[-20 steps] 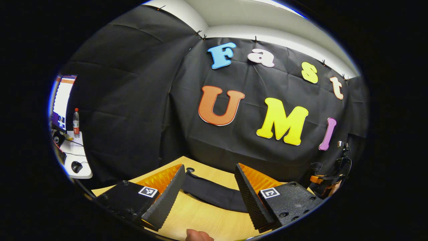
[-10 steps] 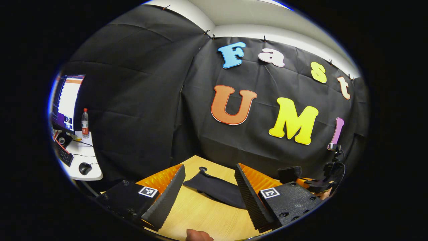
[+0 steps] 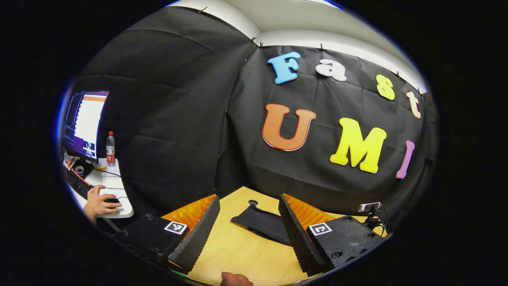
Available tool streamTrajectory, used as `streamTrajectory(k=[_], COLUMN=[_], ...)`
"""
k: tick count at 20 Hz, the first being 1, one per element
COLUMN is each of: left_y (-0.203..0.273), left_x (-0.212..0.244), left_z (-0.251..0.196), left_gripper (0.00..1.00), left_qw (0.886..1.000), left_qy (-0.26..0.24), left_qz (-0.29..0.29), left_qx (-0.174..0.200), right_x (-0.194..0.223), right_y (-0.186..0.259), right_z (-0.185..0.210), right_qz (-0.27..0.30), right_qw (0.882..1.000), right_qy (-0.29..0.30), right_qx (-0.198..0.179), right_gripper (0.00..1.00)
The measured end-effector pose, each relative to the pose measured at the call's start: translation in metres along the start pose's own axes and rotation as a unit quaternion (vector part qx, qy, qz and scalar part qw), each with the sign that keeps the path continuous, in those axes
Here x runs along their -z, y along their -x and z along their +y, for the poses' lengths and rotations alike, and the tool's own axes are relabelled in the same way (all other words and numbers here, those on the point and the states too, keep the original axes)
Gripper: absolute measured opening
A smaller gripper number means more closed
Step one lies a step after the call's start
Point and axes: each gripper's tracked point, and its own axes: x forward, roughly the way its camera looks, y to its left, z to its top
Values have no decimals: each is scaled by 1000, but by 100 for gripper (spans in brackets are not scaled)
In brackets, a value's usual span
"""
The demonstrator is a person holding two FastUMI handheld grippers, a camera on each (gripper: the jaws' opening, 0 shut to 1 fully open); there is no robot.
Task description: Grasp the waist and the cuffs of the jeans and fold them to make the two legs overlap; first hold the waist and fold one-third of the jeans toward the cuffs, then hold the cuffs and fold the remaining one-third in the same direction to finish folding.
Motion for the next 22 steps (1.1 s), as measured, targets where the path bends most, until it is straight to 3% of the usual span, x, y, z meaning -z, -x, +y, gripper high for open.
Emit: streamTrajectory(k=[4,6,10,17,18,20,22], left_y=[-3,-8,-21,-61,-68,-79,-85], left_x=[4,6,16,61,70,87,100], left_z=[-1,-3,-9,-40,-46,-51,-60], left_gripper=[96,95,95,96,96,96,96], left_qw=[1000,1000,999,989,986,978,964], left_qy=[1,3,10,70,89,125,182], left_qz=[4,8,20,91,105,128,151], left_qx=[6,9,24,88,95,104,122], right_x=[30,24,-7,-152,-173,-208,-237], right_y=[-4,5,14,81,93,120,144], right_z=[-1,-8,-26,-59,-63,-73,-82], right_qz=[42,30,7,-153,-175,-218,-255], right_qw=[999,1000,1000,987,984,975,966], right_qy=[11,9,-12,-26,-26,-26,-20], right_qx=[-2,6,19,29,30,36,47], right_gripper=[16,26,96,94,97,94,93])
